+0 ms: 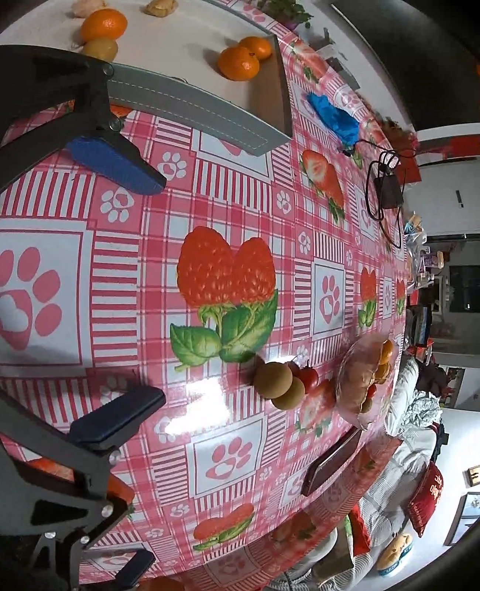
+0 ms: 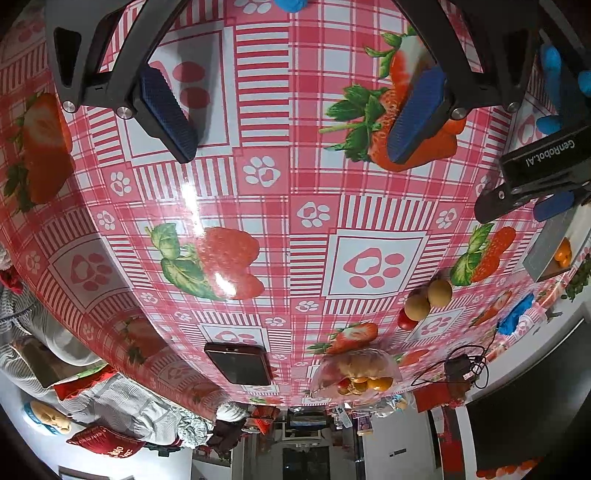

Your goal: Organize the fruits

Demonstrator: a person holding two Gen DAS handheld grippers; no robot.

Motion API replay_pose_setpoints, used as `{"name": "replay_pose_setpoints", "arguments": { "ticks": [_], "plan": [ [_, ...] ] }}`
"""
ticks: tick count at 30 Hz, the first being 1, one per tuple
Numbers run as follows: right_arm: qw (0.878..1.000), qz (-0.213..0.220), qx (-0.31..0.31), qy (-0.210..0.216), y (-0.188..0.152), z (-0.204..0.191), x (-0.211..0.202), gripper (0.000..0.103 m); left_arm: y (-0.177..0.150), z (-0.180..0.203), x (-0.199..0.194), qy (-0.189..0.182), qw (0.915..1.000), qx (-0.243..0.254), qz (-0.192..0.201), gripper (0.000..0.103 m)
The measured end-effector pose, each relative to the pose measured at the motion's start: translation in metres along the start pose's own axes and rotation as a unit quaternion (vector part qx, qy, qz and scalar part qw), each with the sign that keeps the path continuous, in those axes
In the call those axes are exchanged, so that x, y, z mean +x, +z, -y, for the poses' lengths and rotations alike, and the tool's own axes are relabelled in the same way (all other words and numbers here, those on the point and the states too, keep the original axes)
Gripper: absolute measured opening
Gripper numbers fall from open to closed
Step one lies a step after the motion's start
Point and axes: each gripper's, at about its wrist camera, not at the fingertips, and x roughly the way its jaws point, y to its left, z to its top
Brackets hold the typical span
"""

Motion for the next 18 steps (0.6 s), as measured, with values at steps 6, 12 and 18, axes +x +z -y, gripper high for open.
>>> {"name": "replay_pose_setpoints", "arguments": {
  "ticks": [6,12,18],
  "plan": [
    [1.000,0.000,0.000,0.000,-0.0003,-0.0003,0.0000,0.103,-0.0004,0.0004,0.0003,0.001,1.0000,0.001,0.000,0.103],
    [1.000,0.000,0.000,0.000,-0.0003,-0.0004,0.0000,0.103,-0.0008,-0.0002,0.0005,0.001,1.0000,0.001,0.000,0.103],
    [1.000,0.000,0.000,0.000,-0.0006,-0.0005,-0.0001,0.103,-0.0011,-0.0006,0.0006,0.001,1.0000,0.001,0.000,0.103]
  ]
}}
